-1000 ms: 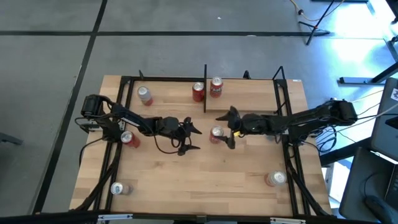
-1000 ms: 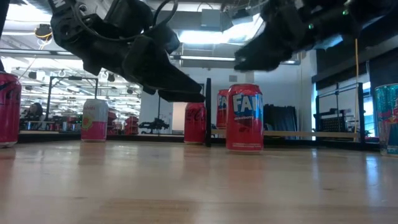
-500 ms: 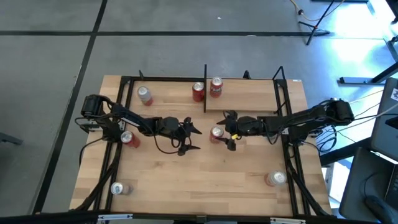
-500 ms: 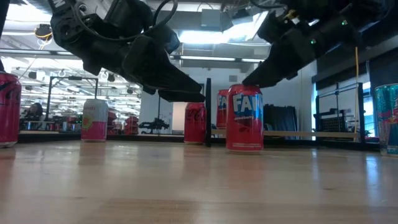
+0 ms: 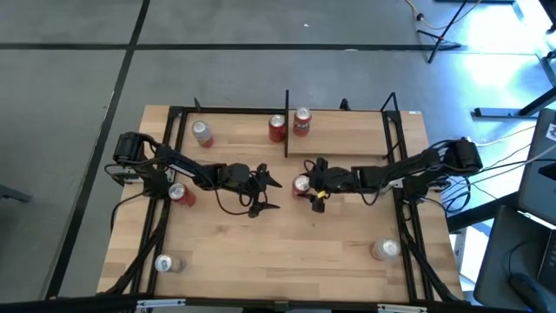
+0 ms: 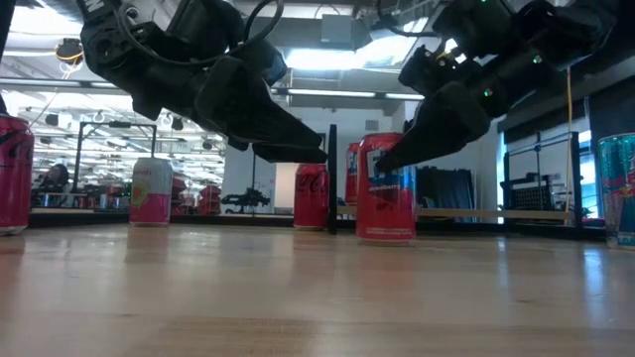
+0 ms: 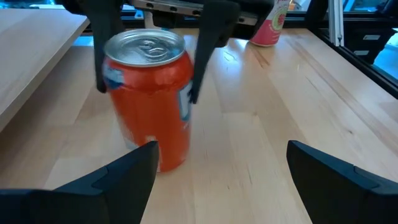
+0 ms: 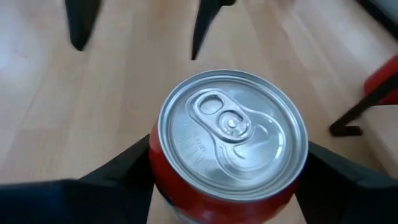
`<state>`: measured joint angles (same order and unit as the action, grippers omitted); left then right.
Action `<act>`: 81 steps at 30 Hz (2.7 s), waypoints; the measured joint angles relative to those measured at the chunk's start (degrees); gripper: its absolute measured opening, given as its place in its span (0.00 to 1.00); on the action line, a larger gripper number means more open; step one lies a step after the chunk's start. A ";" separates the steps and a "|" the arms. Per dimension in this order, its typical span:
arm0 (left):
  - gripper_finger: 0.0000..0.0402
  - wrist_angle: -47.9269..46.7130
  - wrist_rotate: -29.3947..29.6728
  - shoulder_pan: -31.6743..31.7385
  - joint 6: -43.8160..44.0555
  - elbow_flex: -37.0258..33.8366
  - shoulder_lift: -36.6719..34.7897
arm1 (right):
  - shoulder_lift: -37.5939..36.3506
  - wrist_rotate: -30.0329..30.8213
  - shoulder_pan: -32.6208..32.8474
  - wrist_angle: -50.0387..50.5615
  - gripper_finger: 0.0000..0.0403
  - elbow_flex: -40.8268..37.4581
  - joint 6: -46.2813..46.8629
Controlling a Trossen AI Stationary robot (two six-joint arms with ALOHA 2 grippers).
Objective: Place canned beverage on shelf
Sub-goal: Put the red soda can on the shelf aligned with the other red soda can, then put the top blue soda can on the shelf
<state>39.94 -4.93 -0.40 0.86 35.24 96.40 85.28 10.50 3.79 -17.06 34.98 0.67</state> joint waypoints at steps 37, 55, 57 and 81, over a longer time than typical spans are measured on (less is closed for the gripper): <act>0.83 0.87 -0.02 0.00 -1.36 0.00 0.02 | 0.59 -0.40 -22.25 9.72 0.65 14.74 -1.25; 0.83 0.83 -0.04 0.00 -1.29 0.00 0.02 | 4.96 -2.14 -25.22 9.69 0.67 15.82 -2.52; 0.83 0.83 -0.04 0.00 -1.29 0.00 0.02 | 4.96 -2.11 -25.22 9.74 0.71 15.82 -2.69; 0.83 0.81 -0.04 -0.04 0.10 0.00 0.02 | -19.98 -1.66 -18.29 44.32 0.96 15.65 2.02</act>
<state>40.75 -4.97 -0.45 0.96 35.24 96.42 65.30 8.83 -14.49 27.26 50.63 2.70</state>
